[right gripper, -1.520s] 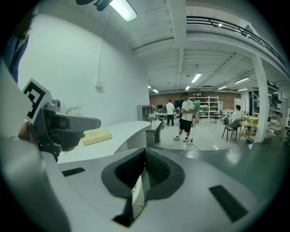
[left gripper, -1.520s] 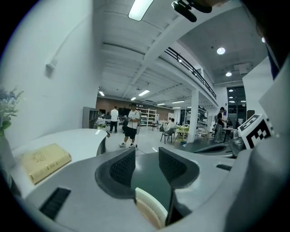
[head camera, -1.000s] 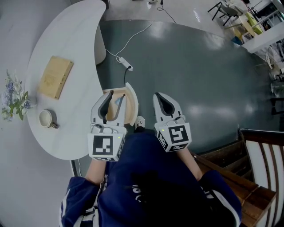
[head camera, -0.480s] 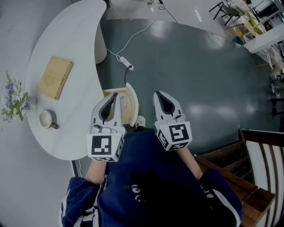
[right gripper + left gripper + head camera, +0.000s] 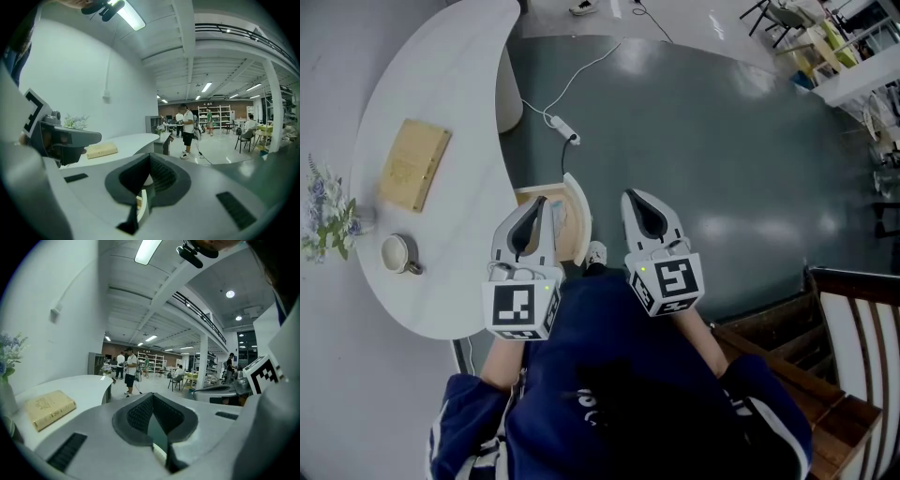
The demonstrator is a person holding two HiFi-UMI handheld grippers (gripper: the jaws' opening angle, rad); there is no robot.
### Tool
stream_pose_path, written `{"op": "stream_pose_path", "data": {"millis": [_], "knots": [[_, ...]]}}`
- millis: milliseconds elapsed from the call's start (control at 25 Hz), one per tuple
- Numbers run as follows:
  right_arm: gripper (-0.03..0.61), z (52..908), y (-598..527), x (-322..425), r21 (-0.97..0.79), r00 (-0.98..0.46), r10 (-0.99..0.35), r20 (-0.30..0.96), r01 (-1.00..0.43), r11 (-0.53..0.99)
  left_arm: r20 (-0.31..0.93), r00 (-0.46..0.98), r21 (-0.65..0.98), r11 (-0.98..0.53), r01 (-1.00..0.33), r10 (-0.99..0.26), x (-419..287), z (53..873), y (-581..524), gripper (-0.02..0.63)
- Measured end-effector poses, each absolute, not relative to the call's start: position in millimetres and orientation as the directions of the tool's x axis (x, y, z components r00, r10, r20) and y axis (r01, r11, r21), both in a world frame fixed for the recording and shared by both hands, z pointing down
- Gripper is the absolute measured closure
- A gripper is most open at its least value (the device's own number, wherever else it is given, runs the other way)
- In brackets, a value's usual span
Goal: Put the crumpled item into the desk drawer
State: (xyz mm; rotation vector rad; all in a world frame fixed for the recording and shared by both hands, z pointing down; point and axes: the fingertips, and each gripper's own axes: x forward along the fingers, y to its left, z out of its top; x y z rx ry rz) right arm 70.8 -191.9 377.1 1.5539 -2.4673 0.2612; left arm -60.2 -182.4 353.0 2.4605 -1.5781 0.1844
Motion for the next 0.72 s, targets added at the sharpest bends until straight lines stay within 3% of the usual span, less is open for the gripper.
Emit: {"op": "stream_pose_path", "data": {"millis": [720], "knots": [[0.572, 388.4, -200.5, 70.3, -0.034, -0.422, -0.853, 0.307, -0.901, 0.433, 0.283, 0.435, 0.125, -0.417, -0.9, -0.855, -55.4, 372.4, -183.7, 0.609]]}}
